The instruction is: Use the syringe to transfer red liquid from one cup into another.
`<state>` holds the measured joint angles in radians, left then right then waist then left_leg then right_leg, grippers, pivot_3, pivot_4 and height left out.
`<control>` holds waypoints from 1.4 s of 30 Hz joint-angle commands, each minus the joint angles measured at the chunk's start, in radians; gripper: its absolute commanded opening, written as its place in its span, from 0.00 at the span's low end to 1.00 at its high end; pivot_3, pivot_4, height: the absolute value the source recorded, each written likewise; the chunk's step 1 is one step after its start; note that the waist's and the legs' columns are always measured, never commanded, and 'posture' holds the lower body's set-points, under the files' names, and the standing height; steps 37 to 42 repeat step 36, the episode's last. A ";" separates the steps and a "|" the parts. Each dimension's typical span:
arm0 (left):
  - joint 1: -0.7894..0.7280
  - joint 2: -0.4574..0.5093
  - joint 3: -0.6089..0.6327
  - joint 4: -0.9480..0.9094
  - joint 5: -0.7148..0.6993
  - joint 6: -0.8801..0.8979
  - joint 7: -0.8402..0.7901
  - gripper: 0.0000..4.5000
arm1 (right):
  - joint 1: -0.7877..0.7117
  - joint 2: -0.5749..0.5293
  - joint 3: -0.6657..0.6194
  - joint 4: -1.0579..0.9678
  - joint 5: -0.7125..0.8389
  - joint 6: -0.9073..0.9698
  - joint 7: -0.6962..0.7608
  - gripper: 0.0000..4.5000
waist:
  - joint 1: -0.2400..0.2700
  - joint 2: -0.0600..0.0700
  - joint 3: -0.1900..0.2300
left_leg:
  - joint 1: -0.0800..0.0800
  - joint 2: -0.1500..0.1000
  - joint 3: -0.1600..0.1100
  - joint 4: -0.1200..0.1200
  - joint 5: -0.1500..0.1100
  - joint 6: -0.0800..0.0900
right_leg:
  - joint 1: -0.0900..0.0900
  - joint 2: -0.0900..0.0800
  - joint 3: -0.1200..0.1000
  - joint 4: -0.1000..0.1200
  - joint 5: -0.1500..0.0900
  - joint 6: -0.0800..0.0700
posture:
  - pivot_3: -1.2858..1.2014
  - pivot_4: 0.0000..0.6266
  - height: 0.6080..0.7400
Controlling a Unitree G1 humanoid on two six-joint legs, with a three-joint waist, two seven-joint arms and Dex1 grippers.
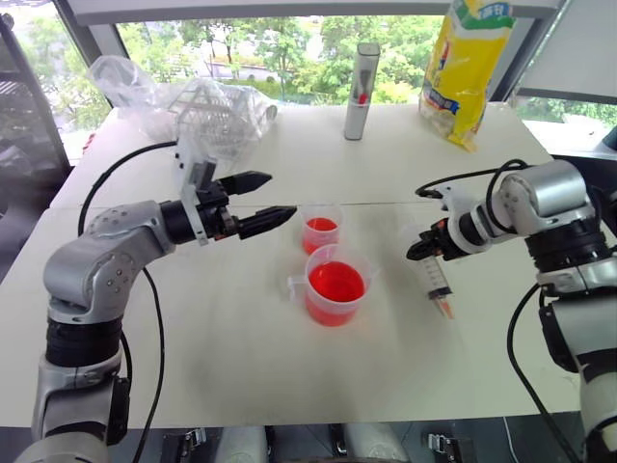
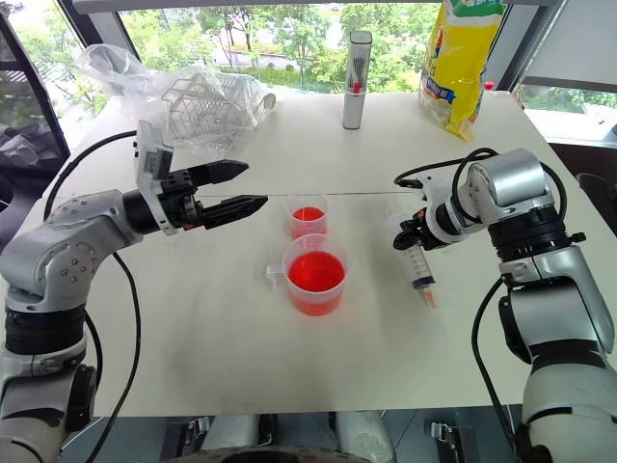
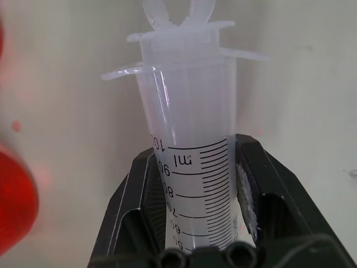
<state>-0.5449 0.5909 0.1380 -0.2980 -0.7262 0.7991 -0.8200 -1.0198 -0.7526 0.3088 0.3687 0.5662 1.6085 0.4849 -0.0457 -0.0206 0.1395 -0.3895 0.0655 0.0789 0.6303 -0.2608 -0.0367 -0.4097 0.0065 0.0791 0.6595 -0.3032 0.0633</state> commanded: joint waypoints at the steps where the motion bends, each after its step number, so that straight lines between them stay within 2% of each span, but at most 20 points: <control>1: -0.002 0.020 0.015 -0.040 -0.024 0.000 0.001 0.99 | 0.004 0.023 -0.024 0.008 0.003 0.006 -0.033 0.29 | 0.000 0.000 0.000 | 0.000 0.000 0.000 0.000 0.000 0.000 | 0.000 0.000 0.000 0.000 0.000 0.000 | 0.52 0.24 1.00; 3: -0.002 0.025 0.014 -0.042 -0.030 -0.001 -0.003 0.99 | 0.002 0.030 -0.029 0.015 0.001 0.006 -0.043 0.29 | 0.000 0.000 0.000 | 0.000 0.000 -0.001 0.000 0.000 0.000 | 0.000 0.001 0.000 0.000 0.000 0.000 | 0.52 0.24 1.00; 5: 0.000 0.033 0.013 -0.042 -0.032 -0.001 -0.005 1.00 | -0.002 0.033 -0.035 0.018 0.000 0.006 -0.048 0.52 | 0.000 0.000 0.000 | 0.000 0.000 -0.001 0.000 0.000 0.000 | 0.000 0.001 0.000 0.000 0.000 0.000 | 0.52 0.24 1.00; 6: 0.004 0.038 0.010 -0.044 -0.030 -0.002 -0.008 1.00 | -0.003 0.032 -0.038 0.017 0.000 0.006 -0.048 0.59 | 0.000 0.000 0.000 | 0.000 0.000 0.000 0.000 0.000 0.000 | 0.000 0.001 0.000 0.000 0.000 0.000 | 0.52 0.24 1.00; 9: 0.009 0.046 0.007 -0.045 -0.036 0.006 -0.004 1.00 | -0.004 0.023 -0.042 0.000 0.010 0.006 -0.047 0.95 | 0.000 0.000 0.000 | 0.000 0.000 0.000 0.000 0.000 0.000 | 0.000 0.001 0.000 0.000 0.000 0.000 | 0.52 0.24 1.00; 10: 0.009 0.048 0.008 -0.045 -0.041 0.011 -0.001 1.00 | -0.004 0.016 -0.041 -0.016 0.018 0.006 -0.044 0.98 | 0.001 0.000 0.000 | 0.000 0.000 0.000 0.000 0.000 0.000 | 0.000 0.001 0.000 0.000 0.000 0.000 | 0.52 0.24 1.00; 16: 0.008 0.059 0.032 -0.048 -0.085 0.044 0.010 1.00 | -0.002 -0.040 -0.072 -0.142 0.063 0.006 -0.029 0.98 | 0.001 0.000 0.000 | 0.000 0.000 0.000 0.000 0.000 0.000 | 0.000 0.001 0.000 -0.001 0.000 0.000 | 0.52 0.24 1.00; 19: 0.026 0.085 0.051 -0.059 -0.114 0.058 -0.002 1.00 | -0.002 -0.133 -0.129 -0.308 0.081 0.000 0.026 0.98 | 0.002 0.000 0.000 | -0.001 0.000 -0.001 -0.001 0.000 0.000 | 0.000 0.000 -0.001 -0.001 0.000 0.000 | 0.52 0.24 1.00; 21: 0.038 0.106 0.061 -0.063 -0.124 0.059 -0.003 1.00 | 0.011 -0.214 -0.159 -0.420 0.105 -0.061 0.105 0.98 | 0.002 0.001 0.000 | -0.001 0.001 -0.001 -0.002 0.000 0.000 | 0.000 0.000 -0.001 -0.003 0.000 0.000 | 0.52 0.24 1.00; 24: 0.061 0.134 0.072 -0.072 -0.130 0.059 -0.014 1.00 | 0.105 -0.347 -0.199 -0.595 0.106 -0.282 0.276 0.98 | 0.003 0.000 0.000 | -0.001 0.001 -0.002 -0.003 0.000 0.000 | 0.001 0.000 -0.002 -0.006 0.000 0.000 | 0.52 0.24 1.00; 26: 0.076 0.154 0.080 -0.082 -0.137 0.061 -0.024 1.00 | 0.191 -0.440 -0.270 -0.693 0.152 -0.396 0.449 0.98 | 0.003 0.000 0.000 | 0.000 0.001 -0.002 -0.004 -0.001 0.001 | 0.003 0.000 -0.003 -0.008 0.000 0.000 | 0.52 0.24 1.00; 28: 0.088 0.176 0.089 -0.093 -0.147 0.066 -0.033 1.00 | 0.263 -0.487 -0.374 -0.748 0.211 -0.444 0.552 0.98 | 0.003 0.000 0.001 | 0.000 0.001 -0.002 -0.004 -0.001 0.001 | 0.004 0.000 -0.004 -0.009 0.000 0.001 | 0.52 0.24 1.00; 31: 0.094 0.194 0.096 -0.092 -0.162 0.070 -0.039 1.00 | 0.354 -0.518 -0.455 -0.792 0.225 -0.512 0.618 0.98 | 0.001 0.000 0.001 | 0.001 0.002 -0.001 -0.002 -0.001 0.001 | 0.004 -0.001 -0.003 -0.009 0.000 0.001 | 0.52 0.24 1.00; 35: 0.089 0.210 0.091 -0.088 -0.175 0.079 -0.044 1.00 | 0.401 -0.496 -0.517 -0.812 0.263 -0.515 0.613 0.98 | 0.001 0.000 0.001 | 0.003 0.002 -0.002 -0.002 -0.001 0.001 | 0.007 -0.002 -0.003 -0.009 0.000 0.000 | 0.52 0.24 1.00; 42: 0.087 0.212 0.091 -0.088 -0.178 0.080 -0.044 1.00 | 0.409 -0.490 -0.528 -0.816 0.268 -0.521 0.609 0.98 | 0.001 0.000 0.001 | 0.003 0.002 -0.002 -0.001 -0.001 0.001 | 0.007 -0.002 -0.002 -0.009 0.000 0.000 | 0.52 0.24 1.00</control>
